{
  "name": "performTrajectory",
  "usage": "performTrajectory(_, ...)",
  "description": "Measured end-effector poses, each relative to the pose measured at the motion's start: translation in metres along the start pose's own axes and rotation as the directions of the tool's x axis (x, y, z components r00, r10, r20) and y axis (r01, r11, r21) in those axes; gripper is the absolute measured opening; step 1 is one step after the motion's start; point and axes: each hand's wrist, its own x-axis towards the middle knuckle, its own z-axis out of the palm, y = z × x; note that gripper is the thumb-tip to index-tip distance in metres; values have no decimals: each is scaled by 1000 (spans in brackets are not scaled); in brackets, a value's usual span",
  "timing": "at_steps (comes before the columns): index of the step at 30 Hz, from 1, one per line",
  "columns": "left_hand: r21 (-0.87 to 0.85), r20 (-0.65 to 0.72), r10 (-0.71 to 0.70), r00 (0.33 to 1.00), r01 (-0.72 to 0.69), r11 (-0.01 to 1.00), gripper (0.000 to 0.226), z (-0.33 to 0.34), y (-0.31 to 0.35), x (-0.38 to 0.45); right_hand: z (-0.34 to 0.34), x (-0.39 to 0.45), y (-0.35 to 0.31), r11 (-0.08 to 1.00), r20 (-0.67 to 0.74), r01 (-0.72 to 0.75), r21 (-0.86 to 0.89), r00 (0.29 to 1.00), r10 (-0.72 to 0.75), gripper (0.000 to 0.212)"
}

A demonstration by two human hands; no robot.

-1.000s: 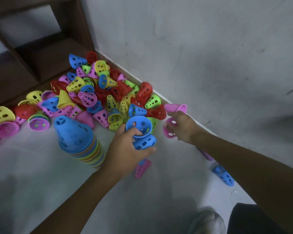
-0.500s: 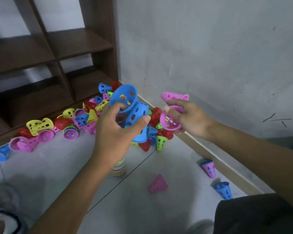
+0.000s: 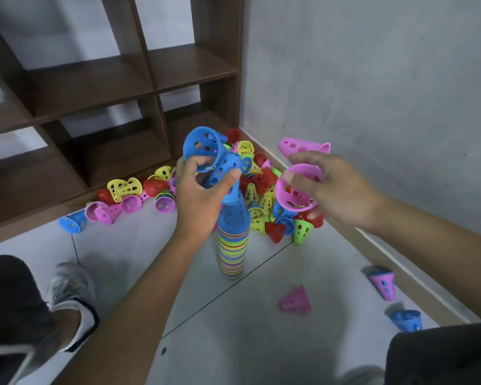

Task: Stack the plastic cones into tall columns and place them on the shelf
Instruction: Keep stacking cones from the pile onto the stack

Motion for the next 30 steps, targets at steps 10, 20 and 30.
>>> performTrajectory(10,-85,-1,-10,1000,10,996,52,8,-35,5,12,11,3,999,43,3,-51,999,-1,46)
performTrajectory(20,16,-17,-1,1000,1,1000,61,4,-53,-11,6,20,11,999,33,-16,-45,999,18,43)
performTrajectory(30,-38,-75,19,997,-22,999,41,4,-29,-11,6,18,12,995,42,-20,-98,999,24,43)
